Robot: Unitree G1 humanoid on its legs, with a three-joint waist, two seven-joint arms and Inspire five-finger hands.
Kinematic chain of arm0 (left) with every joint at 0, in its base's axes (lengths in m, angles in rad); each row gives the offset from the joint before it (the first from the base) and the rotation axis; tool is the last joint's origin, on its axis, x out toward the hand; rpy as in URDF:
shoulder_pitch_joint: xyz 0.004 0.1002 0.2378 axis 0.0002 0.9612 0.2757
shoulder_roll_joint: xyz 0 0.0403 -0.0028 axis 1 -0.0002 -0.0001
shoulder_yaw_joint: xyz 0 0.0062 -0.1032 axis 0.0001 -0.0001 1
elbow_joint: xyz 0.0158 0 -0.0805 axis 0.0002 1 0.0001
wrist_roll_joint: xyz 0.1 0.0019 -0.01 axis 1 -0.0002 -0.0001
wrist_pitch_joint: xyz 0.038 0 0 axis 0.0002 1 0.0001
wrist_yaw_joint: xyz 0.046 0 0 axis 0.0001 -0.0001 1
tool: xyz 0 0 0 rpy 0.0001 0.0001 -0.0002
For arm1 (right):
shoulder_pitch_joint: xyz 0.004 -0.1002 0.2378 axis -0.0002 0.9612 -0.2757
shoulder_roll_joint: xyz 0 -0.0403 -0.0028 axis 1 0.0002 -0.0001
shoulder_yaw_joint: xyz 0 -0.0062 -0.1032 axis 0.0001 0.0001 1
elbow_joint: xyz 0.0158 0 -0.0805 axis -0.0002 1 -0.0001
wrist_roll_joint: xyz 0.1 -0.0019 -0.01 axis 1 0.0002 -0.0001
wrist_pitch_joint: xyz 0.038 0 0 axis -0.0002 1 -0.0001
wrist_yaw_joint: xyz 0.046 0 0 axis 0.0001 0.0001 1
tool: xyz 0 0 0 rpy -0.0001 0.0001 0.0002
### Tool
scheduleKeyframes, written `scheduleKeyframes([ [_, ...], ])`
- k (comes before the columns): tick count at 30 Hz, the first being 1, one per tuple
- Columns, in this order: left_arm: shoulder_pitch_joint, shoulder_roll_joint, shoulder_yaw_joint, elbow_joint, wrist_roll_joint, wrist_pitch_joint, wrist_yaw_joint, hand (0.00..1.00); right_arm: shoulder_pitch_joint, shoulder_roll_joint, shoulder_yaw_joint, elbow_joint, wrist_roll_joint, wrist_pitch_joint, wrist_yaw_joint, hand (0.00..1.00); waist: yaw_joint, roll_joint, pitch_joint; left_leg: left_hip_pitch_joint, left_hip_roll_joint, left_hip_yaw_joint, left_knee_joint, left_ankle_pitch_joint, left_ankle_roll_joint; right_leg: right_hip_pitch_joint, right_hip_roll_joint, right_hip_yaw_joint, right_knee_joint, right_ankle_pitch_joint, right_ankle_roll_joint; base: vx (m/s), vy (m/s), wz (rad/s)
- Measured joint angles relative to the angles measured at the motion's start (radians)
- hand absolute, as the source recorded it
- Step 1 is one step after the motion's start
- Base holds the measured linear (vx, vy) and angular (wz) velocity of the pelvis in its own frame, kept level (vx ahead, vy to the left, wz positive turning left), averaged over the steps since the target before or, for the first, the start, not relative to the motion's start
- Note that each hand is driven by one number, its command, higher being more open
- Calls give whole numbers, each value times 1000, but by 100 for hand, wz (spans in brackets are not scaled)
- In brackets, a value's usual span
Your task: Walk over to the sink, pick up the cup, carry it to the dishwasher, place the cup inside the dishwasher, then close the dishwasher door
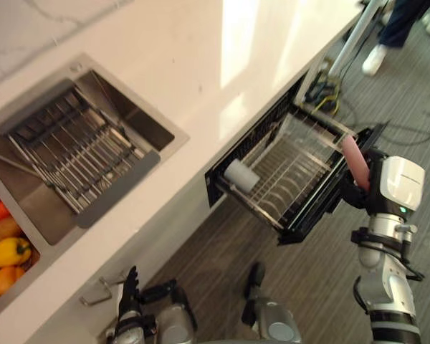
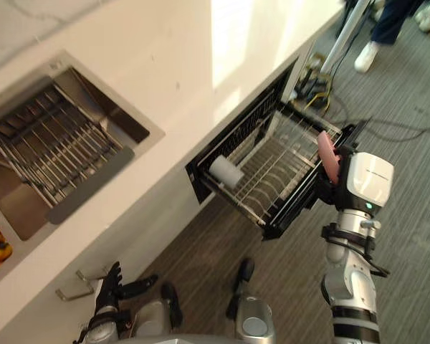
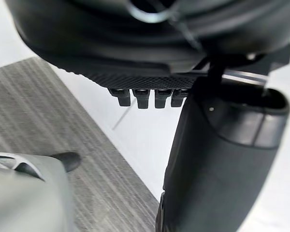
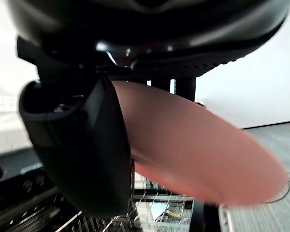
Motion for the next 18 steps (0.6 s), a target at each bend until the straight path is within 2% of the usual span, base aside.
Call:
scheduleKeyframes([
  [4,-26,1,1,2,-75,-6,1,100,-171,-97,47,84,18,18,-28,0,25,2,63,-94,0,-47,35,1,2,-60,7,2,0,17,-12,14,48,18],
  [8,-33,3,1,2,-88,-20,1,100,-270,-156,105,145,54,44,-32,0,66,5,73,-120,-12,-90,26,2,4,-74,1,6,0,19,-10,53,84,18],
  [15,-82,16,0,0,-123,-26,-17,100,-348,-168,204,279,129,60,-6,0,99,2,98,-161,-52,-142,20,14,22,-87,-34,3,0,27,3,6,103,23],
  [18,-96,30,0,-5,-123,-27,-24,100,-377,-169,215,355,143,63,0,0,100,2,107,-176,-61,-154,22,18,28,-93,-42,-1,0,30,7,-21,74,16],
])
